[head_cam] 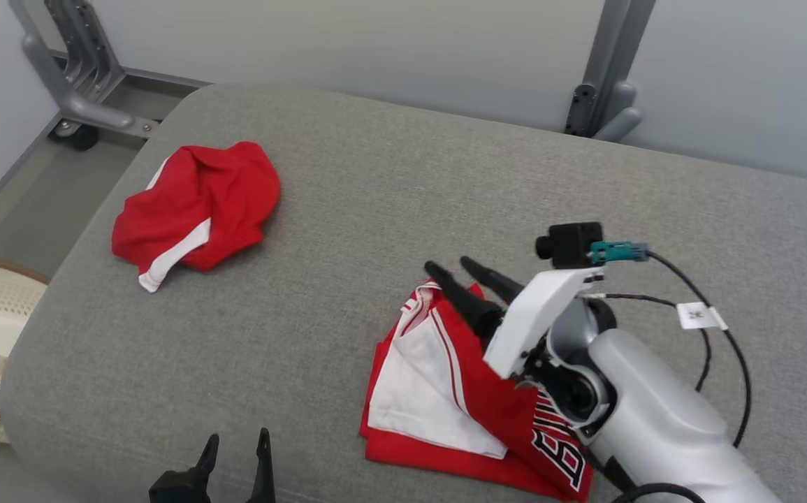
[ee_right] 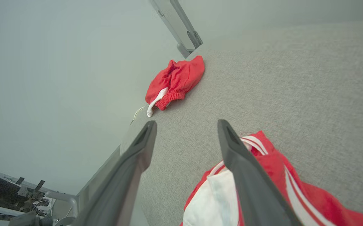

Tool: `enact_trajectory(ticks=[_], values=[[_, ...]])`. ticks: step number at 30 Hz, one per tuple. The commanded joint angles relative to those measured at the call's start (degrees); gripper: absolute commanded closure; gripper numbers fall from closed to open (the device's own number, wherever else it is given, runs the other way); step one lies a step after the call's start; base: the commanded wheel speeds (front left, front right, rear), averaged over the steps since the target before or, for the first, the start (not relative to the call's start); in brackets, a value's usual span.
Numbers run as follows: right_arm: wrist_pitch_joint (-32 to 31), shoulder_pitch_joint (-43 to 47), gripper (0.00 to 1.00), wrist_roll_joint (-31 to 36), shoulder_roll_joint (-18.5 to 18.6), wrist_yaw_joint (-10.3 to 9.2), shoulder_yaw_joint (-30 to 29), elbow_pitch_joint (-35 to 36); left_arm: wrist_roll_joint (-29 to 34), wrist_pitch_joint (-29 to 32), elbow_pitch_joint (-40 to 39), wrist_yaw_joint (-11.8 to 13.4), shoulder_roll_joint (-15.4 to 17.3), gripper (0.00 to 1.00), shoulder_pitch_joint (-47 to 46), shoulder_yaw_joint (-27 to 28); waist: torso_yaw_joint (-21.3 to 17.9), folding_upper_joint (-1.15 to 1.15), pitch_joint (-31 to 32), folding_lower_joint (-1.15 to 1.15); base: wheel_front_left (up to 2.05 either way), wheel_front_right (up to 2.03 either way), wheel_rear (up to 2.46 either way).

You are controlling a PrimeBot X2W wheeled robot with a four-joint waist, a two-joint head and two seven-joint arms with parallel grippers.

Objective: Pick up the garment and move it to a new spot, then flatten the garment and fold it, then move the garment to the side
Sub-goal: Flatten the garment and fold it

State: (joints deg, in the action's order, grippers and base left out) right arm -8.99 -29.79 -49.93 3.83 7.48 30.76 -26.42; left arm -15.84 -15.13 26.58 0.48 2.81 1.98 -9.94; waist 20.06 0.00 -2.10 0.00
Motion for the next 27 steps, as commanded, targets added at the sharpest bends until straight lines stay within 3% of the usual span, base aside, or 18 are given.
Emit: enact_trajectory(ticks=[1,11,18,27], values=[[1.63,-0.12,0.0,-0.6,2.14,0.0,-1.3,0.43,0.53,0.01,-0.07,-0.2,0.17,0.0,0.22,0.42,-3.22,0.0,1.28,0.0,0.0,0.0,0.0],[5.67,6.37,0.0,0.98,8.5,0.01,-5.04,0.67,0.98,0.01,-0.65,-0.2,0.19,0.0,1.31,2.04,-8.94,0.0,3.29,0.0,0.0,0.0,0.0],[5.48,10.76,0.0,-0.01,8.38,0.01,-3.5,1.72,1.19,0.01,-0.6,-0.7,0.2,0.0,0.52,1.92,-10.49,0.0,2.85,0.0,0.0,0.0,0.0],[3.45,10.24,0.0,-0.85,7.7,0.01,2.04,4.49,1.28,0.01,-0.17,-0.66,0.2,0.0,0.56,1.65,-8.35,0.0,2.05,0.0,0.0,0.0,0.0]])
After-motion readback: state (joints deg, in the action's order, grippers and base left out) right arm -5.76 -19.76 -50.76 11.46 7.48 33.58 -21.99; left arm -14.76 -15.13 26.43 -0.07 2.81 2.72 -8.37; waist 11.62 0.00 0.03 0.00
